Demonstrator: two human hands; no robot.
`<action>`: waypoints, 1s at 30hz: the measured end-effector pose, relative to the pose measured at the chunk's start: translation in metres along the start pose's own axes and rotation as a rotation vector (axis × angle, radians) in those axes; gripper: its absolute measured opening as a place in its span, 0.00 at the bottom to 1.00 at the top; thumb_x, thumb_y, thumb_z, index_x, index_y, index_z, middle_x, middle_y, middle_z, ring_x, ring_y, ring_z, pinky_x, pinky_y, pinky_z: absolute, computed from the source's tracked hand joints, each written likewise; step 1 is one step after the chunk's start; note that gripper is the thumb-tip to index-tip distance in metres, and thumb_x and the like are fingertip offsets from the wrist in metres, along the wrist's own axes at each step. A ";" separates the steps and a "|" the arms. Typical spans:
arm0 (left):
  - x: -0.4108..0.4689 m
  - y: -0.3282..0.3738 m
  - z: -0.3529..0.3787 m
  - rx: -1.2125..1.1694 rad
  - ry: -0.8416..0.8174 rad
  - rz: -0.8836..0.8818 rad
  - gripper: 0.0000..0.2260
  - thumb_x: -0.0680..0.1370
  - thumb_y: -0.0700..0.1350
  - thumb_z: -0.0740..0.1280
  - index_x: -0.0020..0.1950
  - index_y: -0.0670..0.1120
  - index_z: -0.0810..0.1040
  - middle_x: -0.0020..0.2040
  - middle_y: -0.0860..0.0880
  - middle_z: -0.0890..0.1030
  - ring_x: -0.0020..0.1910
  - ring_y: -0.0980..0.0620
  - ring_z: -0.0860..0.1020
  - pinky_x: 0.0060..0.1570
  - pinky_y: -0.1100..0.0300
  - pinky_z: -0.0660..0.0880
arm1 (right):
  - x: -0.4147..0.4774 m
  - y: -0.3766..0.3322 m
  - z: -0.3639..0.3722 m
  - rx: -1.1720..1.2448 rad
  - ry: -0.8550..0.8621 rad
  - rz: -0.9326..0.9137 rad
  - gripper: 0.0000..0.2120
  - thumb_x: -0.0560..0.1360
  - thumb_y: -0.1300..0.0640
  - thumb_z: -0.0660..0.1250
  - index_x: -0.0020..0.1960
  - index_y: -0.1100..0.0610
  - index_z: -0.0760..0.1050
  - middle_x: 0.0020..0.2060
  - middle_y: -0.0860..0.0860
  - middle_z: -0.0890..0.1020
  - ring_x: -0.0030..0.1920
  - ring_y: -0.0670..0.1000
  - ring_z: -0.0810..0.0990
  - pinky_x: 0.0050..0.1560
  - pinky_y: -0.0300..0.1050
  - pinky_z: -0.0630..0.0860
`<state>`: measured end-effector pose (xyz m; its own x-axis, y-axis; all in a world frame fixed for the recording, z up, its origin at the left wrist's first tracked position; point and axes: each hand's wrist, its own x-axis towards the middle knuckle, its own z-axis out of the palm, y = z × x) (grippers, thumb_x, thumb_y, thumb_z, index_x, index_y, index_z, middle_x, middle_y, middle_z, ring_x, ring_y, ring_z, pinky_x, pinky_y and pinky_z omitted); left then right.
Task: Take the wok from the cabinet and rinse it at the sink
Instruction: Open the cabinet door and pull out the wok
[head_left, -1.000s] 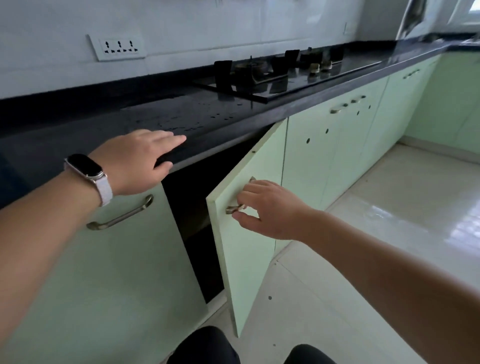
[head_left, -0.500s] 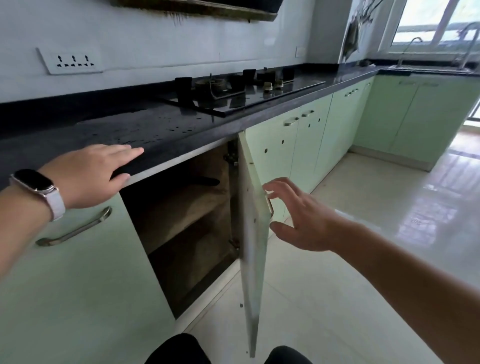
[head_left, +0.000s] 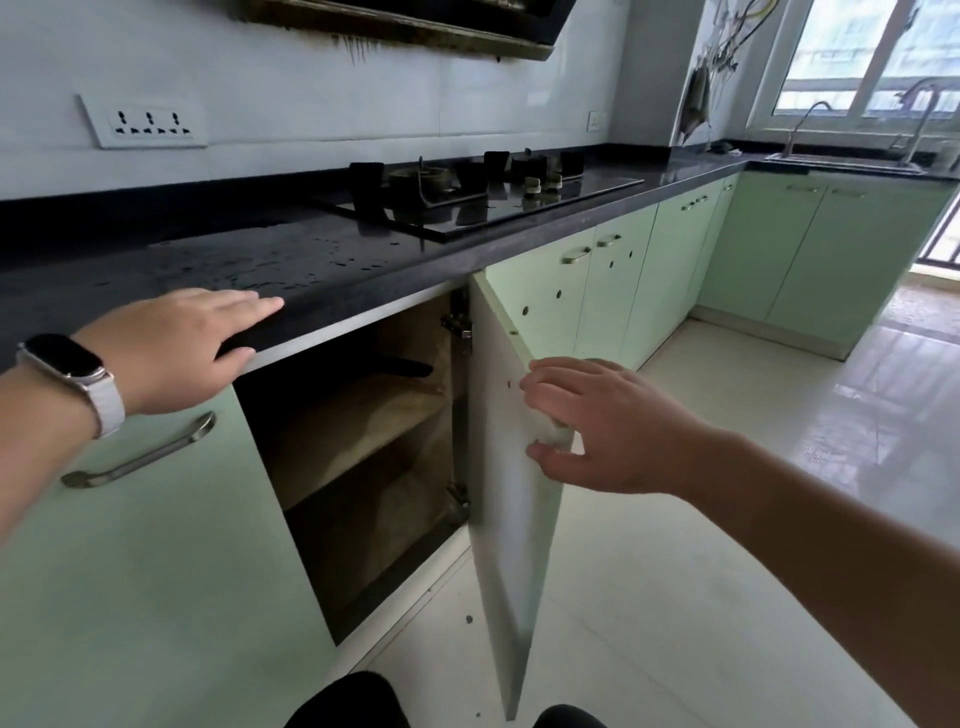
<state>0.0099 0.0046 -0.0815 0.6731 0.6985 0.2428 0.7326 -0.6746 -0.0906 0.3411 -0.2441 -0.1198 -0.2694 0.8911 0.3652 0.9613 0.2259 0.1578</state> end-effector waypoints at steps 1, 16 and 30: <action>0.000 0.000 0.000 -0.003 0.002 -0.001 0.26 0.80 0.49 0.62 0.79 0.57 0.61 0.77 0.51 0.68 0.75 0.45 0.66 0.71 0.44 0.65 | -0.003 0.006 -0.001 -0.036 0.009 0.000 0.19 0.74 0.45 0.61 0.53 0.58 0.79 0.54 0.52 0.84 0.60 0.57 0.81 0.59 0.53 0.80; 0.013 -0.030 0.030 -0.032 0.169 0.063 0.36 0.75 0.49 0.68 0.72 0.76 0.54 0.71 0.49 0.75 0.65 0.42 0.74 0.63 0.42 0.70 | -0.050 0.093 0.017 -0.464 -0.212 0.112 0.20 0.67 0.48 0.71 0.56 0.57 0.83 0.61 0.59 0.81 0.67 0.63 0.77 0.60 0.57 0.79; -0.003 0.006 -0.001 0.064 0.078 0.043 0.26 0.80 0.50 0.63 0.78 0.56 0.63 0.75 0.50 0.71 0.72 0.45 0.69 0.66 0.44 0.70 | -0.039 0.106 0.035 -0.427 -0.138 0.339 0.20 0.66 0.50 0.76 0.55 0.60 0.82 0.58 0.61 0.82 0.63 0.63 0.80 0.61 0.59 0.77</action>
<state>0.0123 -0.0015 -0.0814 0.6958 0.6469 0.3121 0.7101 -0.6848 -0.1636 0.4557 -0.2406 -0.1496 0.0880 0.9358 0.3413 0.8763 -0.2357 0.4202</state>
